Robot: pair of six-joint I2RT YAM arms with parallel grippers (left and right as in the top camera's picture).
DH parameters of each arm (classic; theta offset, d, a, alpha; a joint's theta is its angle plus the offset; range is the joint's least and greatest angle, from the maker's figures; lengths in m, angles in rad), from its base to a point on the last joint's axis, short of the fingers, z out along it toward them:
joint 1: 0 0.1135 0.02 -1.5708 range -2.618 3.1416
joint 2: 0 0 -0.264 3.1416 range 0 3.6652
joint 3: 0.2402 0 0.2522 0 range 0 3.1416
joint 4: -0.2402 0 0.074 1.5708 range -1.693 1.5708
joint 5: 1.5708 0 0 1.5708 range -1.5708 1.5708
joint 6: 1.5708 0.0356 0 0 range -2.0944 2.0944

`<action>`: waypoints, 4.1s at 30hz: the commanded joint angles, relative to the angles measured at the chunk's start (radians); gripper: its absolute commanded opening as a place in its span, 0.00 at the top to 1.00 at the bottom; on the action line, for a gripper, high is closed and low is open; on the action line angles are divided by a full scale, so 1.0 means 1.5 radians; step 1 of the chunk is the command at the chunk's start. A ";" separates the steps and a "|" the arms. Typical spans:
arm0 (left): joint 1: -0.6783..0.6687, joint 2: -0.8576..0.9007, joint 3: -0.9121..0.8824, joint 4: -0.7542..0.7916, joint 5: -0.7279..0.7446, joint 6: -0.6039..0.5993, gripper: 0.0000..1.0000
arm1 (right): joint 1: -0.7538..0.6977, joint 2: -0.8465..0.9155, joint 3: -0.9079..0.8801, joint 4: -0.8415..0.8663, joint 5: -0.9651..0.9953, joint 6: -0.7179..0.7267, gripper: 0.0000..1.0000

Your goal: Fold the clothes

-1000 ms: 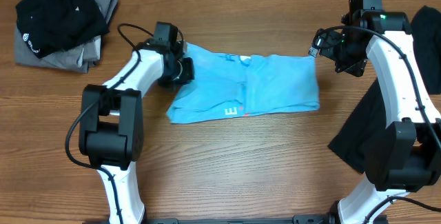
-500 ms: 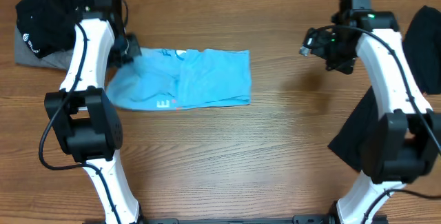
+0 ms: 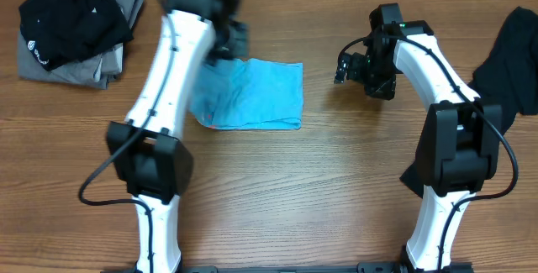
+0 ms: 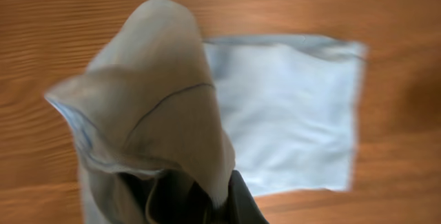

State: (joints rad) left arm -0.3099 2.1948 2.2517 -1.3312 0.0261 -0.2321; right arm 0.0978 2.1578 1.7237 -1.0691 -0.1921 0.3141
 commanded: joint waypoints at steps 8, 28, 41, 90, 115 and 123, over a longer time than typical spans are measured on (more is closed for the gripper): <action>-0.108 -0.004 -0.185 0.156 0.064 -0.036 0.95 | -0.005 -0.001 -0.002 -0.001 -0.015 -0.002 0.00; -0.103 -0.023 -0.088 0.216 0.090 0.040 0.13 | -0.006 -0.001 -0.002 -0.012 -0.015 -0.002 0.00; 0.063 0.014 -0.022 0.002 0.195 -0.002 0.16 | -0.006 -0.001 -0.002 -0.008 -0.016 -0.002 0.00; -0.117 0.179 -0.060 0.411 0.313 -0.130 0.55 | -0.006 -0.001 -0.002 -0.015 -0.025 -0.002 0.00; -0.043 0.099 0.131 -0.221 0.172 0.003 0.02 | -0.006 -0.001 -0.002 0.006 -0.023 -0.004 0.00; -0.096 0.100 0.025 -0.121 0.079 -0.096 0.02 | -0.005 -0.001 -0.002 -0.007 -0.023 -0.004 0.00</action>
State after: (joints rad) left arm -0.4503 2.3432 2.3489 -1.5471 0.2115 -0.3077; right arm 0.0868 2.1601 1.7206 -1.0721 -0.2211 0.3134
